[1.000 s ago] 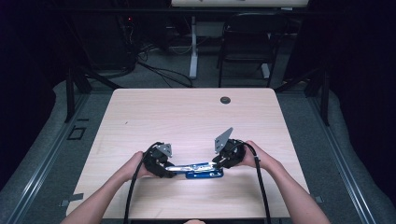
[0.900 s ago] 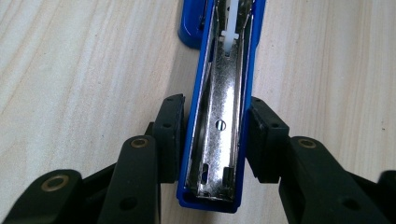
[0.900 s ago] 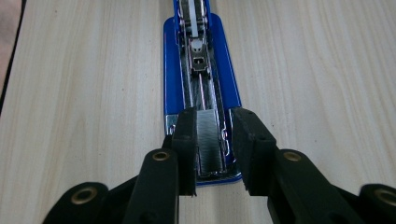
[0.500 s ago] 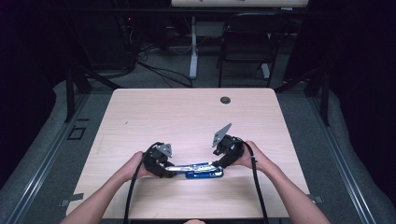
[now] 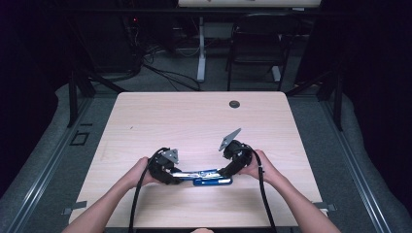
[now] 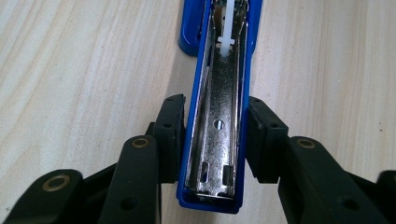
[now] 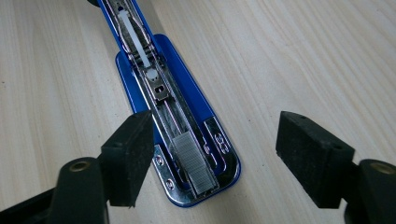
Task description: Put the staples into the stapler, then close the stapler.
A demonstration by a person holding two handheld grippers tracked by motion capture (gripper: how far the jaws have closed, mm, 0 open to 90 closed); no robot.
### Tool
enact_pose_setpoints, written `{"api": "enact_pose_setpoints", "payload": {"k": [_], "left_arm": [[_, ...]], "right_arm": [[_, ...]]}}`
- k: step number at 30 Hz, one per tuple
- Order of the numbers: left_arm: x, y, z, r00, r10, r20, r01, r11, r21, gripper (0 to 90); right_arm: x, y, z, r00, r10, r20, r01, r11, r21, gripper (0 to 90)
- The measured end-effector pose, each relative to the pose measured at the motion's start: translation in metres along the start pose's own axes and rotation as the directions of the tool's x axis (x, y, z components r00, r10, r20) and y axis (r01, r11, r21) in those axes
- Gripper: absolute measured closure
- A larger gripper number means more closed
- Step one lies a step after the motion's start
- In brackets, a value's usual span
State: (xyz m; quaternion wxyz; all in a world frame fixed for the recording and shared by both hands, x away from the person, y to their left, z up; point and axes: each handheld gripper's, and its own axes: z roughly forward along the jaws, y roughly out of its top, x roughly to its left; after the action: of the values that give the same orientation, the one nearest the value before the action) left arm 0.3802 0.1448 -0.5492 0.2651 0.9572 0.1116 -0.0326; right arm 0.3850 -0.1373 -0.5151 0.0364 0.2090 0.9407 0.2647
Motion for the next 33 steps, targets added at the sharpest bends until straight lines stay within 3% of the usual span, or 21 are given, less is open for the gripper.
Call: {"api": "enact_pose_setpoints", "payload": {"k": [5,14,18,24,27,28,33], "left_arm": [[-0.001,0.0,-0.001,1.0,0.006,-0.001,-0.006,0.9999,-0.009,61.7],[-0.002,0.001,-0.005,1.0,0.009,0.001,-0.009,0.9993,-0.035,61.6],[-0.002,0.001,-0.007,0.9999,0.012,-0.003,-0.013,0.9986,-0.051,61.6],[-0.002,0.002,-0.01,0.9998,0.016,0.009,-0.015,0.997,-0.076,61.7],[-0.003,0.003,-0.012,0.9997,0.022,-0.008,-0.023,0.9976,-0.065,61.8],[-0.002,0.002,-0.012,0.9997,0.022,0.007,-0.021,0.9965,-0.08,61.8],[-0.003,0.003,-0.014,0.9996,0.027,-0.003,-0.028,0.9964,-0.081,61.9]], "right_arm": [[0.001,-0.001,-0.001,0.9996,0.029,0.006,-0.029,1.0,-0.009,24.6],[0.007,0.0,-0.004,0.9992,0.023,0.032,-0.023,1.0,-0.016,27.8],[0.008,0.001,-0.005,0.9995,0.022,0.025,-0.02,0.999,-0.042,30.8],[0.009,-0.001,-0.01,0.9986,0.034,0.04,-0.031,0.997,-0.066,40.3],[0.01,0.0,-0.012,0.998,0.041,0.049,-0.037,0.996,-0.085,49.9],[0.011,0.0,-0.011,0.9976,0.049,0.048,-0.044,0.994,-0.096,53.5],[0.019,0.005,-0.011,0.999,0.022,0.039,-0.017,0.993,-0.113,67.9]]}}
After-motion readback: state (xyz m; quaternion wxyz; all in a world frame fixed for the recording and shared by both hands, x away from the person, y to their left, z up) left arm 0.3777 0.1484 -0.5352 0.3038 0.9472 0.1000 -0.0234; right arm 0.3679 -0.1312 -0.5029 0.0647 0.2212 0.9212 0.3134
